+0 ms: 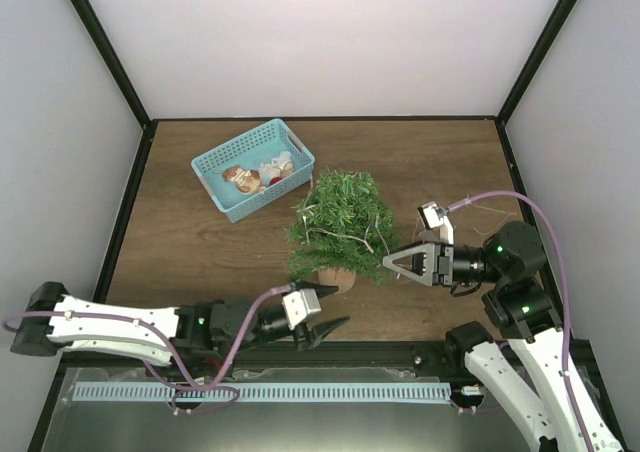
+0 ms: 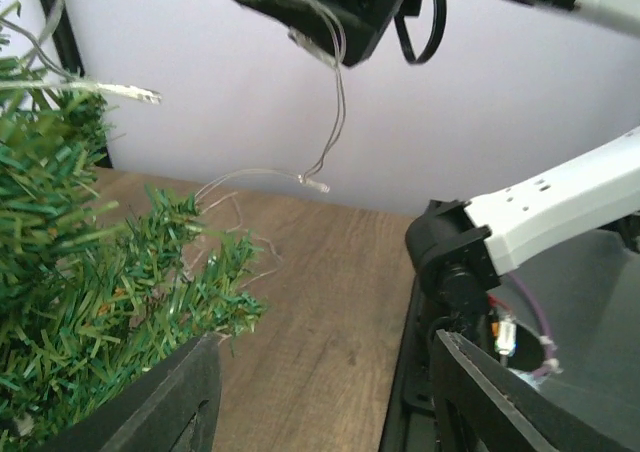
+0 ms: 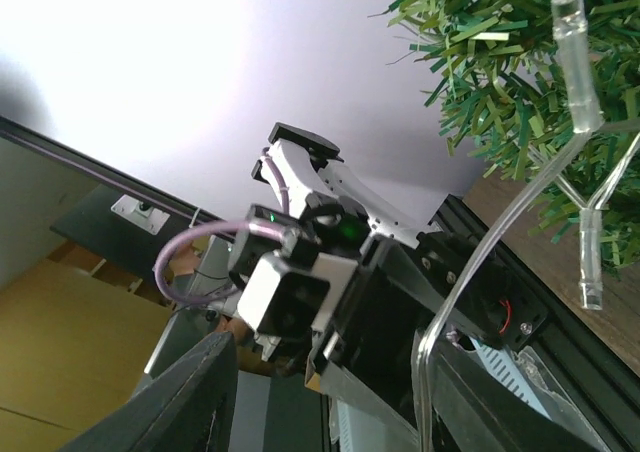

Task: Decorate the small christmas tree
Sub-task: Wrap the decoration item around the Christmas tree.

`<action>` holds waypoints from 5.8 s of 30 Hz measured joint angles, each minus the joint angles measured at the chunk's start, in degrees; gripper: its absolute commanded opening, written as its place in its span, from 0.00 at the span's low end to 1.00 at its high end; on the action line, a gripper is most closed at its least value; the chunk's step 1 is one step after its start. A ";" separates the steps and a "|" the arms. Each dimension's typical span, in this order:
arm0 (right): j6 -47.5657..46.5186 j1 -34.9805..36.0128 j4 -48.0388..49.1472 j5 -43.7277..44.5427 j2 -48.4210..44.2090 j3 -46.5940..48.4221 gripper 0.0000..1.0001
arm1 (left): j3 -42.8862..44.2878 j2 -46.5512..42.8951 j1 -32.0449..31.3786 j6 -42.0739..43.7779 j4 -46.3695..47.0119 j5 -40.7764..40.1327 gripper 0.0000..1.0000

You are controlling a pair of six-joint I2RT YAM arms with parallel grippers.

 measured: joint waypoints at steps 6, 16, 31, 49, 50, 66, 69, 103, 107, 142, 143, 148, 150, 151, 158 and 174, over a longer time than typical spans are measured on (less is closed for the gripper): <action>2.16 0.00 1.84 1.01 -0.20 0.02 0.51 | -3.58 6.29 -5.51 4.09 11.67 -8.28 0.60; 4.48 0.00 3.89 2.14 -1.11 0.15 0.51 | 3.82 22.99 -6.86 7.67 28.79 -16.33 0.60; 6.19 0.00 5.25 3.80 -3.15 0.15 0.52 | 15.93 44.35 -4.92 5.03 39.30 -23.93 0.60; 7.06 0.00 6.19 5.40 -3.98 0.33 0.53 | 17.51 45.16 -0.85 -0.98 42.58 -20.39 0.06; 7.04 0.00 6.21 5.70 -3.98 0.44 0.53 | 17.38 45.13 -0.83 -1.53 42.82 -18.99 0.04; 3.30 0.00 5.05 10.99 -1.95 0.98 0.53 | 14.10 45.03 -0.83 -12.59 46.90 -2.73 0.04; 2.80 0.00 4.85 11.39 -1.95 0.98 0.53 | 12.96 44.26 -0.83 -13.97 46.34 -2.05 0.04; -20.44 0.00 -14.97 26.99 -2.51 0.22 0.47 | -6.47 3.96 -1.14 -22.38 6.19 -1.33 0.04; -20.65 0.00 -14.49 27.45 -1.95 0.22 0.45 | -5.55 5.66 -1.11 -20.09 2.75 2.38 0.04; -24.17 0.00 -14.67 31.50 -0.79 3.56 0.39 | 6.34 20.55 0.17 -18.86 -5.53 5.92 0.04; -24.28 0.00 -14.67 30.77 -0.02 3.54 0.38 | 6.93 21.16 0.26 -18.71 -5.64 5.95 0.04; -24.46 0.00 -14.73 27.04 3.10 3.50 0.37 | 8.85 23.69 0.46 -17.99 -5.35 6.80 0.04; -24.50 0.00 -14.71 25.81 3.39 3.50 0.39 | 8.87 24.17 0.61 -17.94 -5.16 7.23 0.04; -24.50 0.00 -14.71 25.42 3.37 3.50 0.39 | 8.87 24.37 0.68 -17.94 -5.01 7.30 0.04; -24.98 0.00 -14.84 22.99 3.96 3.50 0.37 | 9.18 25.49 0.90 -17.94 -4.48 8.33 0.04; -26.91 0.00 -15.58 20.39 5.64 3.50 0.40 | 9.77 26.56 1.01 -17.97 -2.78 9.77 0.04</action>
